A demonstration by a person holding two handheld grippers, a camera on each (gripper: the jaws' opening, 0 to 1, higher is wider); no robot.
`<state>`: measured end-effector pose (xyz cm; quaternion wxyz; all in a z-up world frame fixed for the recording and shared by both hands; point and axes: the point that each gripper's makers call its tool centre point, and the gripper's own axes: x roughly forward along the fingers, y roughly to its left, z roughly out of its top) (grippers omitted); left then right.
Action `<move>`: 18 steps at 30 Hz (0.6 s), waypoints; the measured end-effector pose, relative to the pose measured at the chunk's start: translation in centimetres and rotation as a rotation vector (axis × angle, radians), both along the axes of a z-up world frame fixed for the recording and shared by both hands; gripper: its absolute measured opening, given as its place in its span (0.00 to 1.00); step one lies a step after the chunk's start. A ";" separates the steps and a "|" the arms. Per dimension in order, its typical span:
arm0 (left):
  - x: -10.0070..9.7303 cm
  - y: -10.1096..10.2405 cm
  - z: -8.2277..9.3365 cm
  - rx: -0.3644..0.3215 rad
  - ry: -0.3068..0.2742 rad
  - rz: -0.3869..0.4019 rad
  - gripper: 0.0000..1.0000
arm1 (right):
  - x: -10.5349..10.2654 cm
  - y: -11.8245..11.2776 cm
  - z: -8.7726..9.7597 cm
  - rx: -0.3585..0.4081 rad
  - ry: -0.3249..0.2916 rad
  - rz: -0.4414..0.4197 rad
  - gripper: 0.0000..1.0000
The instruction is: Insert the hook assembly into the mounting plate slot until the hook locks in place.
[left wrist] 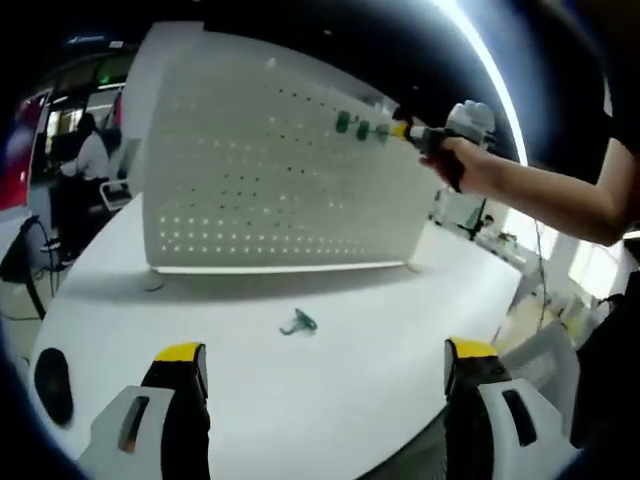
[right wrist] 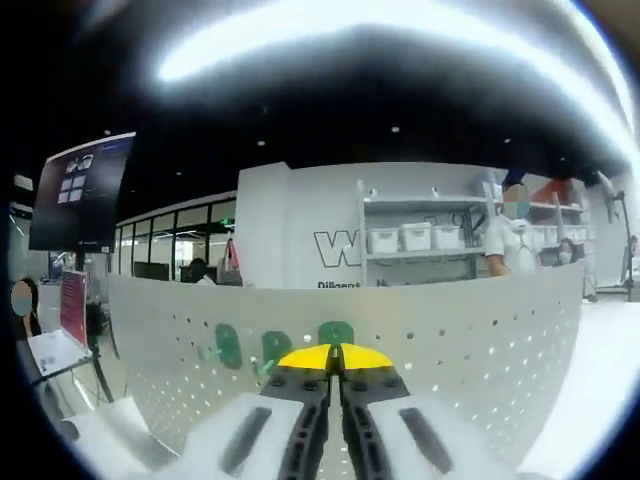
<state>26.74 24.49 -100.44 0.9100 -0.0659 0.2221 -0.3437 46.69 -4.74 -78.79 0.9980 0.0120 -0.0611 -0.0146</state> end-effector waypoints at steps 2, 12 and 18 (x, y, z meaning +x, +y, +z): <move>0.0 0.0 -0.1 0.007 0.003 -0.003 0.99 | 0.1 -0.1 0.0 0.000 -0.002 -0.003 0.00; -0.1 0.0 -0.4 0.024 0.008 -0.003 0.98 | 0.2 -0.6 -0.8 -0.016 0.005 -0.021 0.00; 0.0 0.0 -0.5 0.026 0.011 0.002 0.98 | 0.3 -0.2 -0.6 -0.042 -0.011 -0.019 0.00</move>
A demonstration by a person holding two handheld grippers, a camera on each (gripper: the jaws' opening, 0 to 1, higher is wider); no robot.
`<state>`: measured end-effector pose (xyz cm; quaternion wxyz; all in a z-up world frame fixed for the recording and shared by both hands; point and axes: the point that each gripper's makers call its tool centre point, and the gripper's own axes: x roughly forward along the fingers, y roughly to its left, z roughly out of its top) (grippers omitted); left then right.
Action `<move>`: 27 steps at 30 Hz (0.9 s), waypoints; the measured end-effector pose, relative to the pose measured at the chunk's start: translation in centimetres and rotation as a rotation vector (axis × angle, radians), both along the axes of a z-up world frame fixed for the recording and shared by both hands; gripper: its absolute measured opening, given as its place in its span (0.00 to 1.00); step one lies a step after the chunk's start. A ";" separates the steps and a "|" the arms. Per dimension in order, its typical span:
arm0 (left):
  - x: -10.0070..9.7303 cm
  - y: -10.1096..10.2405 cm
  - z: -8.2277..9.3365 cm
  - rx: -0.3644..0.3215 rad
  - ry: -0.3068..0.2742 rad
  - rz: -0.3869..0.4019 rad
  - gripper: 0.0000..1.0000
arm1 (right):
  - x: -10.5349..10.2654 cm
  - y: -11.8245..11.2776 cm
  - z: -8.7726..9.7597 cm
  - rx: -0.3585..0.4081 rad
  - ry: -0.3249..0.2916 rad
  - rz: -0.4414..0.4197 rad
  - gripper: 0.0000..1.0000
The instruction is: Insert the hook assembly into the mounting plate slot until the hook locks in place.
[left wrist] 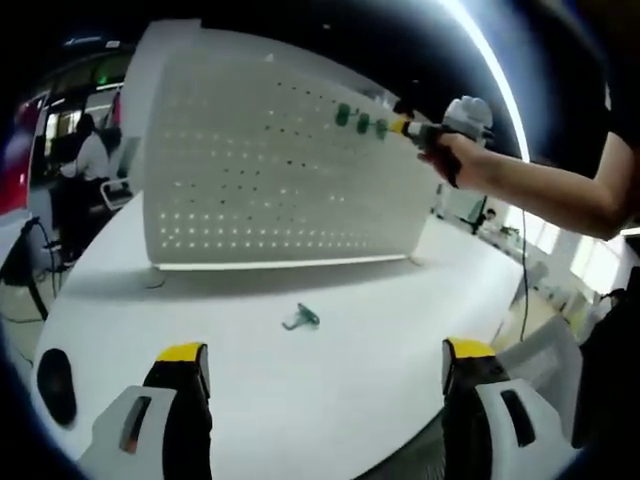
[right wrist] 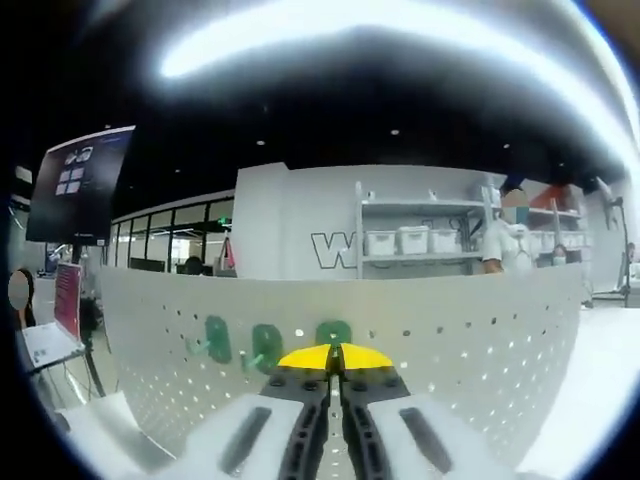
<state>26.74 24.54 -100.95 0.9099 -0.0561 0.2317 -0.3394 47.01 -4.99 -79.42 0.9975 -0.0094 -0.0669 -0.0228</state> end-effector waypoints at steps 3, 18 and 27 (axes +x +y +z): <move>0.1 0.0 -0.1 0.001 0.001 0.002 0.97 | 0.2 0.0 -0.6 0.020 0.012 0.000 0.00; 0.1 0.0 -0.1 -0.001 0.008 0.006 0.99 | 0.9 0.2 -1.0 -0.022 0.071 -0.023 0.02; -0.1 0.0 -0.5 0.007 0.028 0.000 1.00 | -1.6 0.1 3.5 0.026 -0.055 -0.022 0.12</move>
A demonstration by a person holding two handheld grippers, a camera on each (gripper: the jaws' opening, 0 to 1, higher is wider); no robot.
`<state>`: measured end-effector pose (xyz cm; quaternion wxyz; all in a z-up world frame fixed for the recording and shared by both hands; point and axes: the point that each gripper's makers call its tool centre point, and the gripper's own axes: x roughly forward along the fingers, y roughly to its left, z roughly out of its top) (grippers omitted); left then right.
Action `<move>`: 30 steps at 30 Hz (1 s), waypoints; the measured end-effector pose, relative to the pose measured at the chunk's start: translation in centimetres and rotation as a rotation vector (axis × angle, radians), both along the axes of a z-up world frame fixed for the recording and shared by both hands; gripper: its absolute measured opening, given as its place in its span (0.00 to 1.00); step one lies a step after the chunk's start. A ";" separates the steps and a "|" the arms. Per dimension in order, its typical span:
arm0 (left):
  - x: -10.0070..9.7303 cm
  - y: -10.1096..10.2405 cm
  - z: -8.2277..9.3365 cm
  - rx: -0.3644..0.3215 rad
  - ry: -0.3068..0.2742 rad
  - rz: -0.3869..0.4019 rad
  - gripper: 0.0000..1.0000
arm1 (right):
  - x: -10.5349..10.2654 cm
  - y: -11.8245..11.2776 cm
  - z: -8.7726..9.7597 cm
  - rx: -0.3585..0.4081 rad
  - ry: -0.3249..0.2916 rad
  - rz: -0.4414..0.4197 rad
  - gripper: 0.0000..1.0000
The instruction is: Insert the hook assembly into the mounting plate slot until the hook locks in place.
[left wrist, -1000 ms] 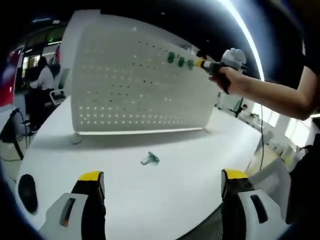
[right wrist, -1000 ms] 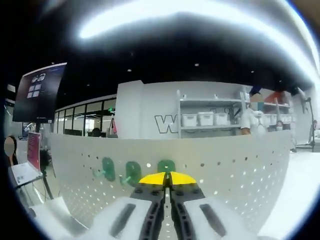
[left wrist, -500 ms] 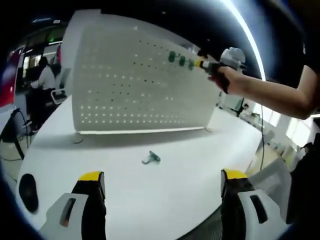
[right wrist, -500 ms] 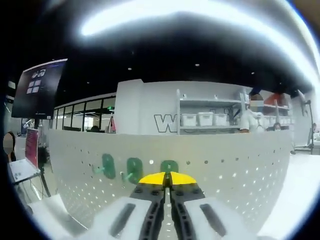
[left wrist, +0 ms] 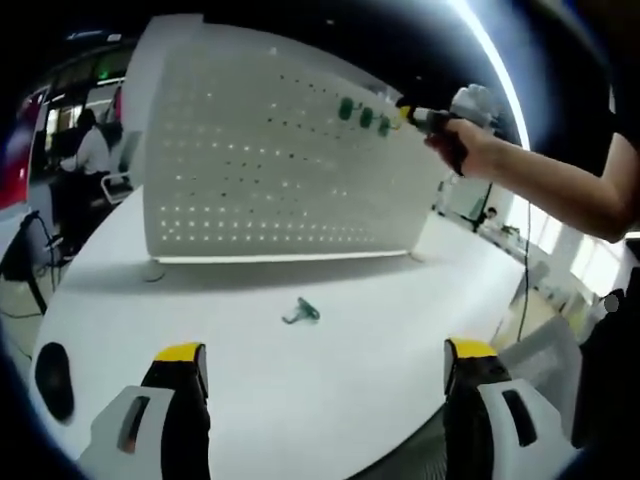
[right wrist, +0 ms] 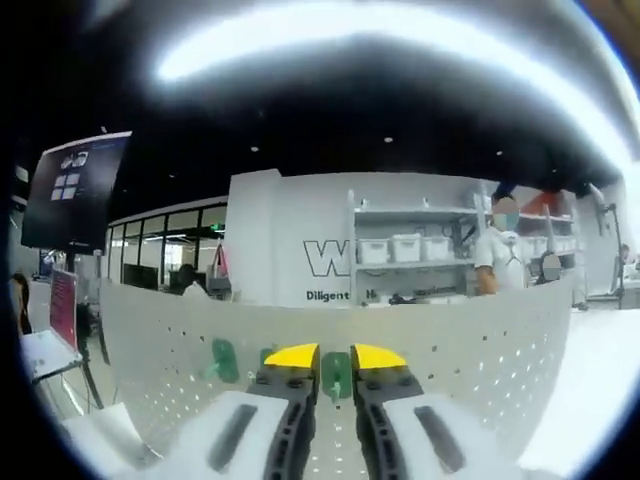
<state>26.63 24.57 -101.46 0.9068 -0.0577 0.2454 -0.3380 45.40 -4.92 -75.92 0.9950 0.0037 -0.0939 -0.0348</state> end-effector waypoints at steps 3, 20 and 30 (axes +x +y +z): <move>-0.1 -0.1 -0.1 0.005 0.001 -0.004 1.00 | -0.6 -0.4 1.1 -0.002 -0.009 0.003 0.18; -0.5 -0.3 -0.7 0.025 0.026 -0.026 0.99 | -5.4 -1.0 -4.4 -0.001 0.166 0.040 0.29; -0.9 -0.5 -0.8 0.023 0.039 -0.039 1.00 | -7.1 0.8 -10.6 -0.094 0.390 0.146 0.35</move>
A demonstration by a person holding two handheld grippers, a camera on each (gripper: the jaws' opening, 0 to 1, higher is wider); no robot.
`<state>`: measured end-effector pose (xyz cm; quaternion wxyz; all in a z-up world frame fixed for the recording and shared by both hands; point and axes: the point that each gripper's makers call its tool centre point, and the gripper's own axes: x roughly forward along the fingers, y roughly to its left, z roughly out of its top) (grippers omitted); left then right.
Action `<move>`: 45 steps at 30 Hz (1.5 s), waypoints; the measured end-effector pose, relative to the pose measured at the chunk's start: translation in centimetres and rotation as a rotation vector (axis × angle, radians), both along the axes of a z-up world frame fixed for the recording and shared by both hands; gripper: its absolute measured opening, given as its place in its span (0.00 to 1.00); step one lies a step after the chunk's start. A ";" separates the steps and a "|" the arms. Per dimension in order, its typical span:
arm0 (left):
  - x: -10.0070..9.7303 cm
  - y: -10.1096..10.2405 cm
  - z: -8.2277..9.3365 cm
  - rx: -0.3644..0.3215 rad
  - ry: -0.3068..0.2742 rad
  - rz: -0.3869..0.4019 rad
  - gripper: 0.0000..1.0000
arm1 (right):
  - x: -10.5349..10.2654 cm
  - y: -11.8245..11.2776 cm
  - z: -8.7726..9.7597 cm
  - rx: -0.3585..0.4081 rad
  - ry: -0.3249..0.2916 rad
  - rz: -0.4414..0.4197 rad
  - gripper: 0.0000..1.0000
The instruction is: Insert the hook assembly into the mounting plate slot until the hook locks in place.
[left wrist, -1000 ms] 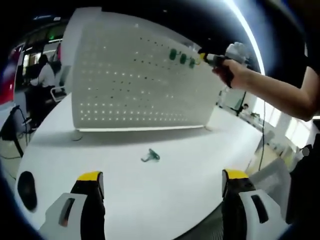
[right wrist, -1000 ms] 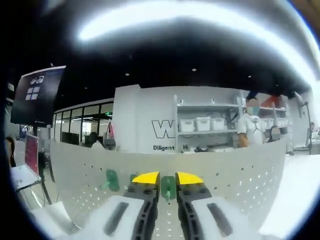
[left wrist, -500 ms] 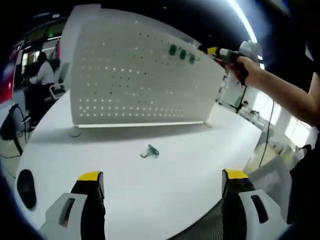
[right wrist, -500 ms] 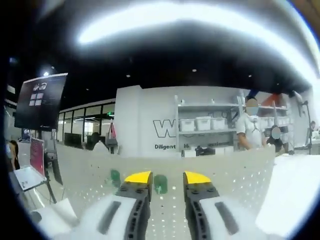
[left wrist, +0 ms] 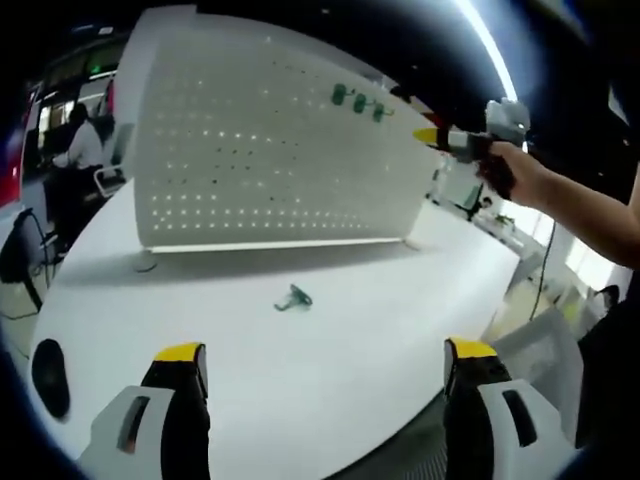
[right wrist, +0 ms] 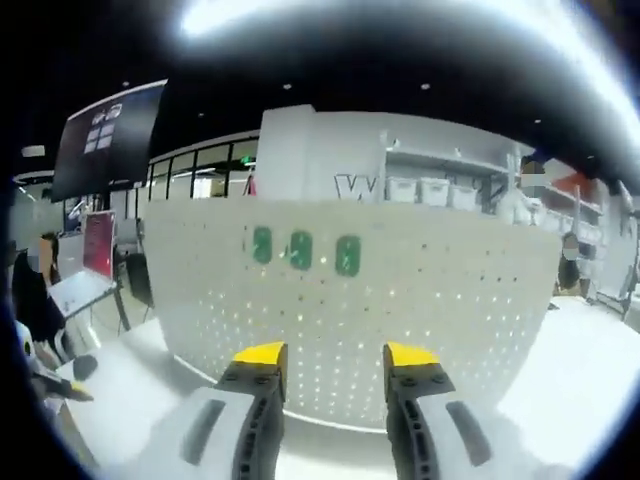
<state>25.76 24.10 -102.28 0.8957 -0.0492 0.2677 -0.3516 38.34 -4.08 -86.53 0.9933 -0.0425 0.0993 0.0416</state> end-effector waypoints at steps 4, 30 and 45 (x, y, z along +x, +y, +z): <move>0.1 0.1 0.2 -0.015 -0.002 0.008 1.00 | -1.3 1.7 -2.0 0.037 0.049 0.061 0.34; -0.1 -0.4 0.5 -0.026 -0.013 -0.013 1.00 | -13.5 3.8 -15.9 -0.147 0.389 0.117 0.58; -0.3 -0.5 -0.3 -0.010 0.017 -0.024 0.99 | -14.6 8.0 -18.7 -0.080 0.453 0.229 0.61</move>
